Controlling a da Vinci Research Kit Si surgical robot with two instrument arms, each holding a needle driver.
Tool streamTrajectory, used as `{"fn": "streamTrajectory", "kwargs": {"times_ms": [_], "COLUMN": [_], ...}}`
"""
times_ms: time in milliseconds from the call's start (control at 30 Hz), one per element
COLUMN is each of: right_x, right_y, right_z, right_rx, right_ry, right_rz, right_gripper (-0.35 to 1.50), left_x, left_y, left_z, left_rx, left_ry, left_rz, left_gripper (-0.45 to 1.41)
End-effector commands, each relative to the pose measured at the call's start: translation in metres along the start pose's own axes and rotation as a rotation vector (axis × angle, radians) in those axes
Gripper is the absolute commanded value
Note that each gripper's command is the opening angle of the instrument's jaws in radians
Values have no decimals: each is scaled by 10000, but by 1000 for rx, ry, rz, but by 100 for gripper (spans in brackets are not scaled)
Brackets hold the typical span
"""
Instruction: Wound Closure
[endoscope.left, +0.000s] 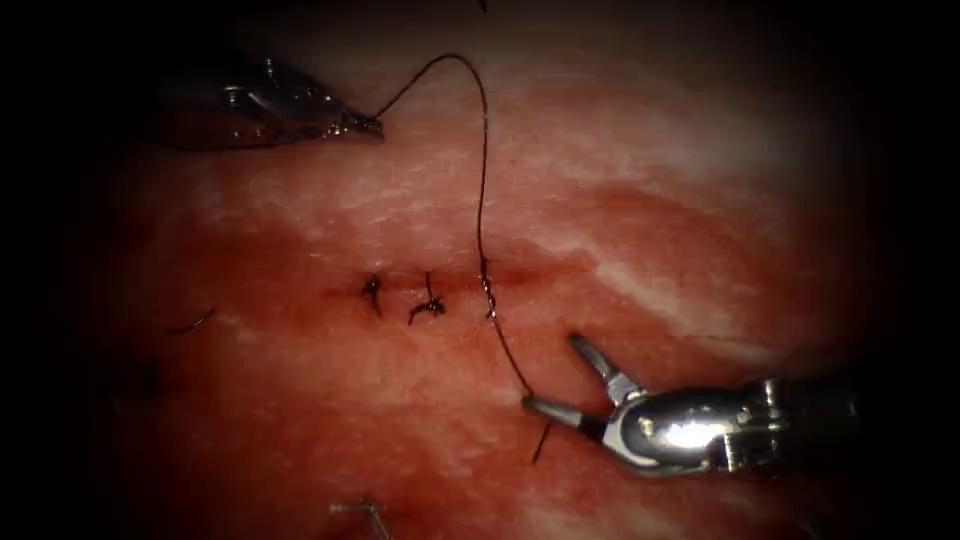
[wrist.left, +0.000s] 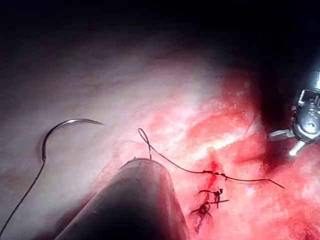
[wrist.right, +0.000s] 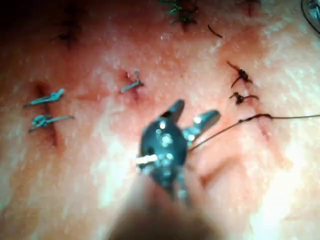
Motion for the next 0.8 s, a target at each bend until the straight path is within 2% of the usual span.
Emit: {"fn": "streamTrajectory", "kwargs": {"times_ms": [33,133,267,333,467,500,800], "right_x": [-1,5,4,-2,-10,-12,-26], "right_y": [5,21,42,56,74,80,119], "right_z": [2,7,24,39,57,62,106], "right_rx": [19,46,73,102,156,174,256], "right_ry": [5,17,23,31,38,35,57], "right_rz": [12,46,106,153,186,188,166], "right_gripper": [123,111,69,29,-30,-35,-35], "left_x": [0,1,6,12,18,20,31], "left_y": [11,39,66,81,99,105,159], "left_z": [6,2,-1,-6,-14,-16,-18], "left_rx": [-1,-13,-34,-60,-76,-84,-129], "left_ry": [3,9,23,34,69,80,140], "left_rz": [4,13,21,30,46,51,69], "left_gripper": [-45,-45,-45,-45,-45,-45,-45]}}
